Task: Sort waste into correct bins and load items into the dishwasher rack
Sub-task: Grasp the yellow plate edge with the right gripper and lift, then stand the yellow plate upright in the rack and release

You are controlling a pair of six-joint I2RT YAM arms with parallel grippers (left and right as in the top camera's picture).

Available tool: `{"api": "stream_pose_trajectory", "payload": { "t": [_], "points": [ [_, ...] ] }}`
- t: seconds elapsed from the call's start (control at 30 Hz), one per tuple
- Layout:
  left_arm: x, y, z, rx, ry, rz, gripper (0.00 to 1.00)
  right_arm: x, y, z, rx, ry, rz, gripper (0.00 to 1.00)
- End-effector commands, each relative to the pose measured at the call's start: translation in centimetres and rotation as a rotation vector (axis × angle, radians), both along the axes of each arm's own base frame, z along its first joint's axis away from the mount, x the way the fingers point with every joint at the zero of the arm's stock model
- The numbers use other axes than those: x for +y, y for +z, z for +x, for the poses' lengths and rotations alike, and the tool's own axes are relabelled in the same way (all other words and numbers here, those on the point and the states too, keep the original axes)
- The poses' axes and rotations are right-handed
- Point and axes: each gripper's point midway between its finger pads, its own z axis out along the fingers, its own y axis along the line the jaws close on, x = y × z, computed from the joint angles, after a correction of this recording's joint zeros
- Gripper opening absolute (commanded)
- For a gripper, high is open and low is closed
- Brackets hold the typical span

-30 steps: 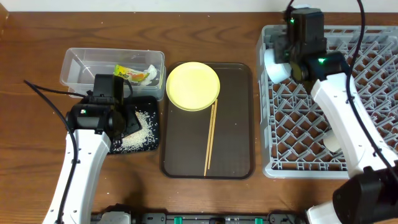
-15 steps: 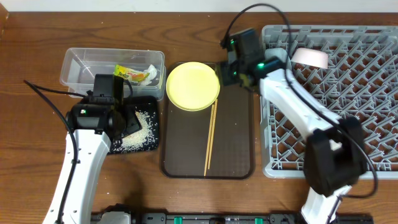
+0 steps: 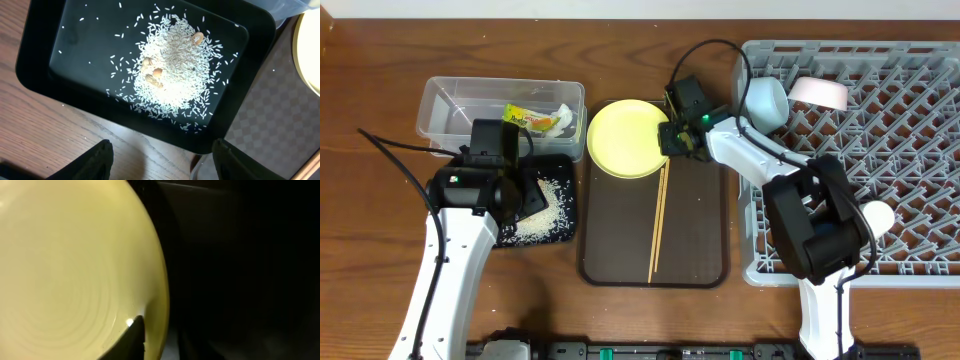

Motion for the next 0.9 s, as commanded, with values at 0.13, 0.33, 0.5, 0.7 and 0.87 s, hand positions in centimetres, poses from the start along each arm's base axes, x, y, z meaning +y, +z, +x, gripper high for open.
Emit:
{"api": "stream_pose_trajectory", "payload": {
  "t": [0.13, 0.33, 0.5, 0.7, 0.87],
  "points": [
    [0.3, 0.2, 0.1, -0.003, 0.011, 0.009, 0.66, 1.0, 1.7, 1.0, -0.051, -0.023, 0.036, 0.01],
    [0.3, 0.2, 0.1, -0.003, 0.011, 0.009, 0.66, -0.9, 7.9, 2.9, -0.179, -0.077, 0.048, 0.01],
    [0.3, 0.2, 0.1, -0.003, 0.011, 0.009, 0.67, -4.6, 15.8, 3.3, -0.35, -0.092, -0.023, 0.01],
    [0.3, 0.2, 0.1, -0.004, 0.011, 0.009, 0.66, -10.9, 23.7, 1.9, -0.5, -0.138, -0.17, 0.01],
    [0.3, 0.2, 0.1, -0.004, 0.011, 0.009, 0.66, -15.9, 27.5, -0.6, -0.533, -0.138, -0.274, 0.0]
  ]
}}
